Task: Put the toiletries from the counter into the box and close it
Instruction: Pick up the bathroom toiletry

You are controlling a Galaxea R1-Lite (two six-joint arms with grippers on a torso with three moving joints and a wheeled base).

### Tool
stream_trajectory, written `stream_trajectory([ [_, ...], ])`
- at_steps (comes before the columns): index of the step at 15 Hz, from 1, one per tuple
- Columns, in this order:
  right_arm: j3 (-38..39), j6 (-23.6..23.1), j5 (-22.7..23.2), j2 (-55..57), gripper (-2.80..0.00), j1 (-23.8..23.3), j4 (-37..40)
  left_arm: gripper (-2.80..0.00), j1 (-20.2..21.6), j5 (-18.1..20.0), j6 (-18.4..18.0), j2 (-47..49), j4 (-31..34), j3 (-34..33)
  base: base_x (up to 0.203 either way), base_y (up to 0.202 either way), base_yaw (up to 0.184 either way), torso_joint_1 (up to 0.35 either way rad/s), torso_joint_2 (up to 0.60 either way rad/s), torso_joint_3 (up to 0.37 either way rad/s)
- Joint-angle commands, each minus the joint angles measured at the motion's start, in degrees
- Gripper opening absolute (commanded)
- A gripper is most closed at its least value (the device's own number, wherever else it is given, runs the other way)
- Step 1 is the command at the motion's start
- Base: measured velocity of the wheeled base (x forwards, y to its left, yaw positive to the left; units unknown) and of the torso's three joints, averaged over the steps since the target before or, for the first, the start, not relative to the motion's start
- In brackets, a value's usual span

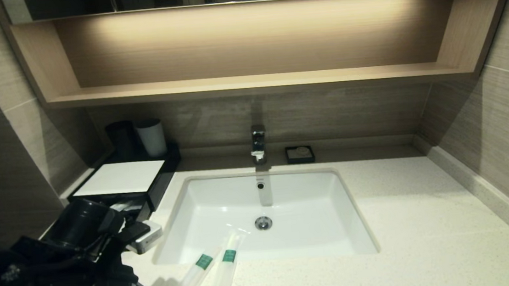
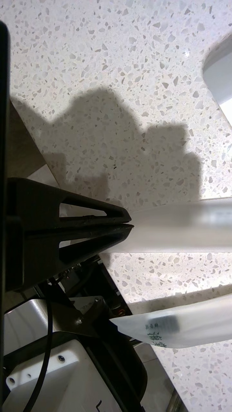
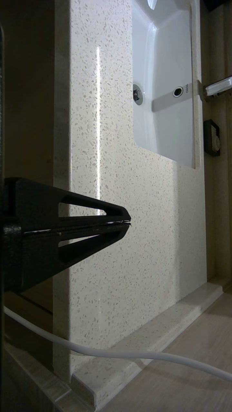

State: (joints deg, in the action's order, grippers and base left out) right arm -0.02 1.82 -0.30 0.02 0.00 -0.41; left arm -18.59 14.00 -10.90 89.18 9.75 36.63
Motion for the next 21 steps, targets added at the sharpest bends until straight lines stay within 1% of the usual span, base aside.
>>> stream_trajectory([
  [1, 0.0, 0.0, 0.0, 0.1, -2.8, 0.0, 0.0, -2.8, 0.9, 0.1, -0.3, 2.3, 0.1, 1.2, 0.0, 0.0, 0.0, 0.0, 0.0, 0.0],
  [2, 0.0, 0.0, 0.0, 0.1, -2.8, 0.0, 0.0, -2.8, 2.0, 0.1, -0.6, 3.3, 0.1, 1.8, 0.0, 0.0, 0.0, 0.0, 0.0, 0.0],
  [4, -0.1, 0.0, 0.0, 0.1, -2.8, 0.0, 0.0, -2.8, 3.3, 0.5, -2.4, 4.5, 0.0, 2.1, 0.0, 0.0, 0.0, 0.0, 0.0, 0.0],
  [7, 0.0, 0.0, 0.0, 0.1, -2.8, 0.0, 0.0, -2.8, 3.2, 0.6, -2.6, 4.5, 0.0, 2.2, 0.0, 0.0, 0.0, 0.0, 0.0, 0.0],
  [9, -0.1, 0.0, 0.0, 0.1, -2.8, 0.0, 0.0, -2.8, 3.2, 0.7, -4.9, 4.5, 0.0, 2.0, 0.0, 0.0, 0.0, 0.0, 0.0, 0.0],
  [11, -0.1, 0.0, 0.0, 0.1, -2.8, 0.0, 0.0, -2.8, 3.2, 0.7, -6.0, 4.2, 0.0, 1.7, 0.0, 0.0, 0.0, 0.0, 0.0, 0.0],
  [17, 0.0, 0.0, 0.0, 0.1, -2.8, 0.0, 0.0, -2.8, 2.6, 1.0, -5.5, 3.8, 0.3, 3.4, 0.0, 0.0, 0.0, 0.0, 0.0, 0.0],
  [18, 0.0, 0.0, 0.0, 0.1, -2.8, 0.0, 0.0, -2.8, 2.6, 1.0, -5.5, 3.4, 0.9, 4.0, 0.0, 0.0, 0.0, 0.0, 0.0, 0.0],
  [21, 0.0, 0.0, 0.0, 0.1, -2.8, 0.0, 0.0, -2.8, 1.4, 1.1, -5.3, 2.7, 5.7, 8.3, 0.0, 0.0, 0.0, 0.0, 0.0, 0.0],
])
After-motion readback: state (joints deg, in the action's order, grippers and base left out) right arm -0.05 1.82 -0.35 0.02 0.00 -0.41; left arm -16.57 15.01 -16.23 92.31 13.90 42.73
